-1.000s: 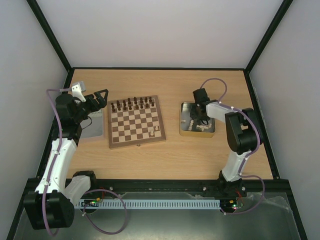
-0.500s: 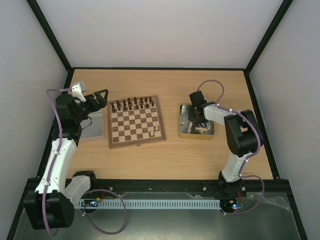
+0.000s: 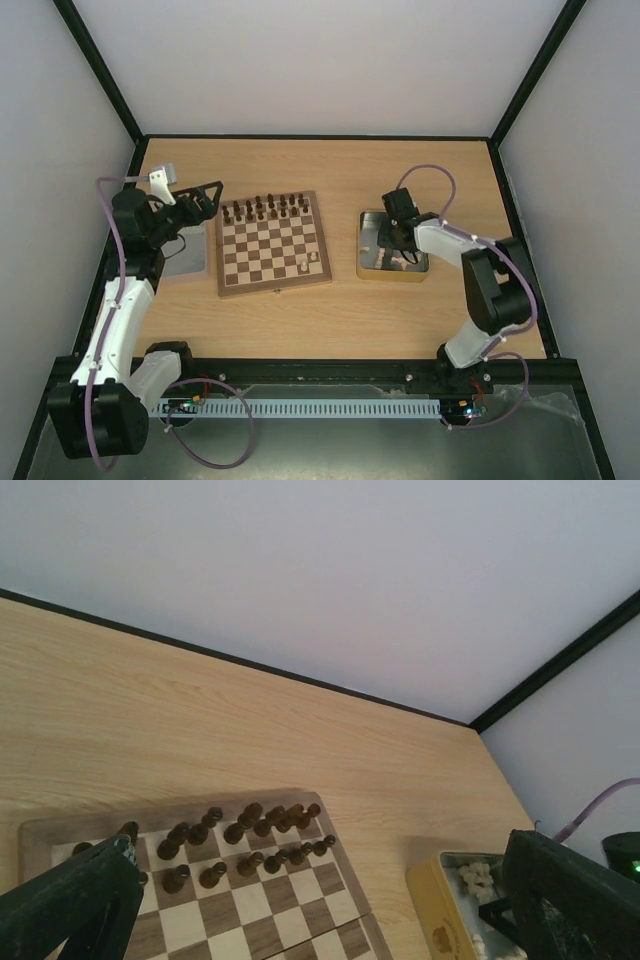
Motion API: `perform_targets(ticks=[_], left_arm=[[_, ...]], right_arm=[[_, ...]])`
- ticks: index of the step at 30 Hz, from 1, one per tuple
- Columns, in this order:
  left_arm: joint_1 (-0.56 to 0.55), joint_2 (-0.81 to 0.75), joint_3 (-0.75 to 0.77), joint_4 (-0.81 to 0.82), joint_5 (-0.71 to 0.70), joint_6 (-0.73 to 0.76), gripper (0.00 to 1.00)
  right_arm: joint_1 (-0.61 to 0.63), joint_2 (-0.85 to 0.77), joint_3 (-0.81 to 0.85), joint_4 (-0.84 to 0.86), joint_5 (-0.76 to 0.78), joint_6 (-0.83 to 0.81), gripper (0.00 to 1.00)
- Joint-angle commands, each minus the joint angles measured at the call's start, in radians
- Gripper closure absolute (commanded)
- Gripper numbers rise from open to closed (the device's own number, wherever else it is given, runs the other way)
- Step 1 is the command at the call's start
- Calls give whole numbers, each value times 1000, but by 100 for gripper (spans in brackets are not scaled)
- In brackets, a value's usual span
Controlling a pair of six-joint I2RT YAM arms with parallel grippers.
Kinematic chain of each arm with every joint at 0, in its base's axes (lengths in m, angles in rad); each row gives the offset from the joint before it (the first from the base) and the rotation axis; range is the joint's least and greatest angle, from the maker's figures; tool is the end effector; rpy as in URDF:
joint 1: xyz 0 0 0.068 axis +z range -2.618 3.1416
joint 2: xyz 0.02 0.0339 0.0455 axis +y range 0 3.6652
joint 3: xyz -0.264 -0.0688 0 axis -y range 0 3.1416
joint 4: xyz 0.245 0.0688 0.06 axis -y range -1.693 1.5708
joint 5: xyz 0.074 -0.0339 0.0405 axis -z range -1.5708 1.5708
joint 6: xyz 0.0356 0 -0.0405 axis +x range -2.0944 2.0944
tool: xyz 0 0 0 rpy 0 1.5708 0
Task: Set up the chess pieces on the board
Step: Pick up the chess piece from the storage box.
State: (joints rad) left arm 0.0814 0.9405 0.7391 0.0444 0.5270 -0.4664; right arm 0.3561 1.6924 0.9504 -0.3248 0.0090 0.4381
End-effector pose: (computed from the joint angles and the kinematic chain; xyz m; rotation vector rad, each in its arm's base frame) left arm 0.2207 0.0000 0.3202 -0.0836 1.7608 -0.7355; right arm 0.3057 0.1134 0.1582 0.1122 2.6597 0.2540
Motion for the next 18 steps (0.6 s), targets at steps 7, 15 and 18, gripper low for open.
perform_targets(ticks=[7,15,18], left_arm=[[-105,104,24,39,137,-10,0],[-334,244,140,-1,162,-60,0],[-407,316,181,9,207,-111,4]], right_arm=[[12,-299,-150,257,-227,10,92],[70,-428,-239,575,-688,-1,92],[105,-450,-253,657,-803,-9,92]])
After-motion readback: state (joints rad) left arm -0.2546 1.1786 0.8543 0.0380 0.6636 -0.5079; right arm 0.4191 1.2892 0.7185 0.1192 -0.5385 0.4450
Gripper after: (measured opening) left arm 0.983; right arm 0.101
